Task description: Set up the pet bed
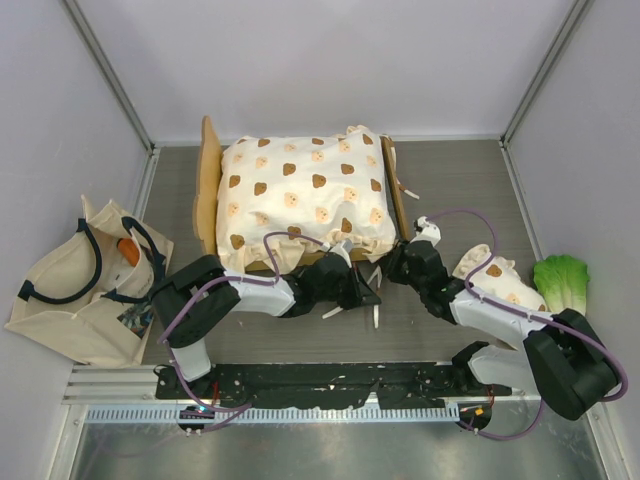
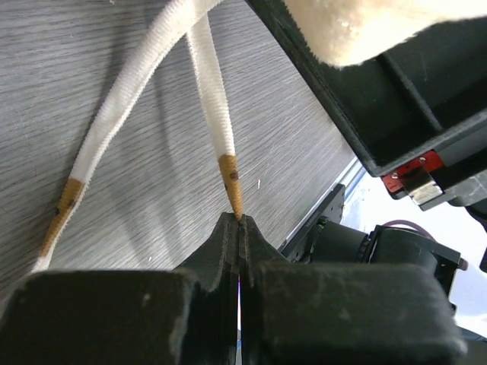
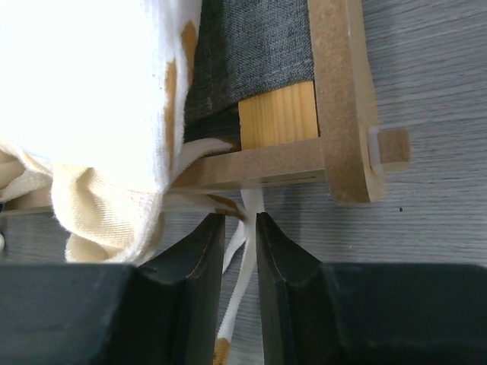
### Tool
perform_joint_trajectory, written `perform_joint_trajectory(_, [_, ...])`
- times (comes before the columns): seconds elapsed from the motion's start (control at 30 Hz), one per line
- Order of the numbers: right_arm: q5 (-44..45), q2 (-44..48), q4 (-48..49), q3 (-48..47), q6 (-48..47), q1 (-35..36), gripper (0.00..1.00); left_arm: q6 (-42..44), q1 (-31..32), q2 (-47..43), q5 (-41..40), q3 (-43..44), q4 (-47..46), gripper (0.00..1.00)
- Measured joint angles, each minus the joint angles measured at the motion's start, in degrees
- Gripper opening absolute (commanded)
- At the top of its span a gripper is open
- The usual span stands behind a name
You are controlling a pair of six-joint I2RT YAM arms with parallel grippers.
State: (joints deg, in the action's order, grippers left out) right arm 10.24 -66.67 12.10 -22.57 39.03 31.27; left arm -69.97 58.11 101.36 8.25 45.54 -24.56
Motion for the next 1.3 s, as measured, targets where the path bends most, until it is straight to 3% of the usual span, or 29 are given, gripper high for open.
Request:
perform_joint_trajectory(0.17, [0.15, -2.34, 1.77, 0.04, -0.76, -0.04, 0.18, 0.0, -0.02, 0.0, 0.26, 0.11, 0.0, 0.0])
perform_joint_trajectory(0.2, [0.15, -2.8, 1.95, 0.04, -1.01, -0.13, 0.11, 0.0, -0.02, 0.0, 0.39, 0.09, -0.02, 0.0])
perform_joint_trajectory(0.27, [0.17, -3.48, 2.64, 0.09, -1.46, -0.26, 0.06, 0.04, -0.02, 0.0, 0.46, 0.11, 0.0, 0.0])
perform_joint_trajectory(0.83, [-2.34, 8.7, -2.36, 3.37, -3.58, -0.28, 0.01, 1.79, -3.65, -0.61, -0.74, 4.02, 3.28, 0.0])
perform_joint_trajectory(1.3, [-7.39, 11.63, -5.9, 4.76, -6.12, -0.28, 0.01, -2.89, -6.64, 1.38, -4.46, 7.48, -0.61, 0.0])
